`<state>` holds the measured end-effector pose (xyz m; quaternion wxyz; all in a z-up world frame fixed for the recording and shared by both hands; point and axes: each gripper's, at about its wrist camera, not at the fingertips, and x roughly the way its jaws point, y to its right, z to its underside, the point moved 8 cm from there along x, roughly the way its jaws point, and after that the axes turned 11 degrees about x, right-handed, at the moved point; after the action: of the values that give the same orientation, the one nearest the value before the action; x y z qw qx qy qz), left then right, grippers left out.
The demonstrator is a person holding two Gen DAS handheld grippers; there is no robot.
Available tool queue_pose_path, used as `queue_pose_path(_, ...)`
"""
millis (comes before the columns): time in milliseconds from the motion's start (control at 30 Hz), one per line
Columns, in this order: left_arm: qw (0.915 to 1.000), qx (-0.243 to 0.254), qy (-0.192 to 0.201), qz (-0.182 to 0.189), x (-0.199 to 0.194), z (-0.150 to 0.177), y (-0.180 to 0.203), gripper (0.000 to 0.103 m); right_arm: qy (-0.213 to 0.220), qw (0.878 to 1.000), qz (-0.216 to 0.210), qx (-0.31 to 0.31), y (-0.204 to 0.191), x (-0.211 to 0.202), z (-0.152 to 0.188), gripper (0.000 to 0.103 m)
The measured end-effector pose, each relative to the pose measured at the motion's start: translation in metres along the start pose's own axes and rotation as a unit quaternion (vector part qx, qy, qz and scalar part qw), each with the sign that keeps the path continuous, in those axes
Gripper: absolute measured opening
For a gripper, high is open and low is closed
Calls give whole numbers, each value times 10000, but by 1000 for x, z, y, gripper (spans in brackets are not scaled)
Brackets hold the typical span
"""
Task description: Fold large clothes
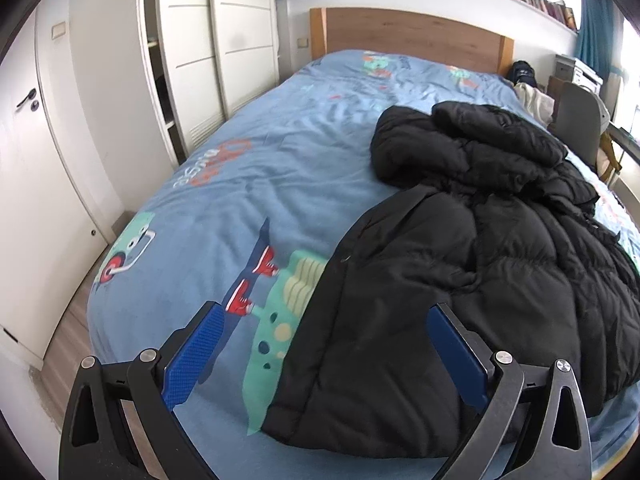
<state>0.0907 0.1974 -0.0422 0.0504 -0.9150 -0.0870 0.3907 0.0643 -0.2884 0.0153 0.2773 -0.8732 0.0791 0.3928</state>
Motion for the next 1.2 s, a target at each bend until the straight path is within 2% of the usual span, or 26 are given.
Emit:
queue_pose_path(233, 9997, -2, -237, -73, 15, 8, -9, 100, -175, 9998, 77, 103, 13, 17, 6, 87)
queue_pose_path(667, 9983, 185, -552, 34, 37, 15, 3, 100, -462, 9983, 191, 289, 37, 45, 18, 87)
queue_pose_path(900, 9956, -280, -708, 555, 48, 24, -7, 100, -614, 9973, 225, 322, 46, 53, 24, 87)
queue_pose_path(1000, 9912, -640, -792, 843, 52, 28, -21, 100, -668, 9971, 150, 337, 46, 55, 25, 87)
queue_pose_path(1200, 9798, -943, -876, 1530, 56, 32, -22, 100, -871, 9955, -112, 361, 42, 67, 31, 87)
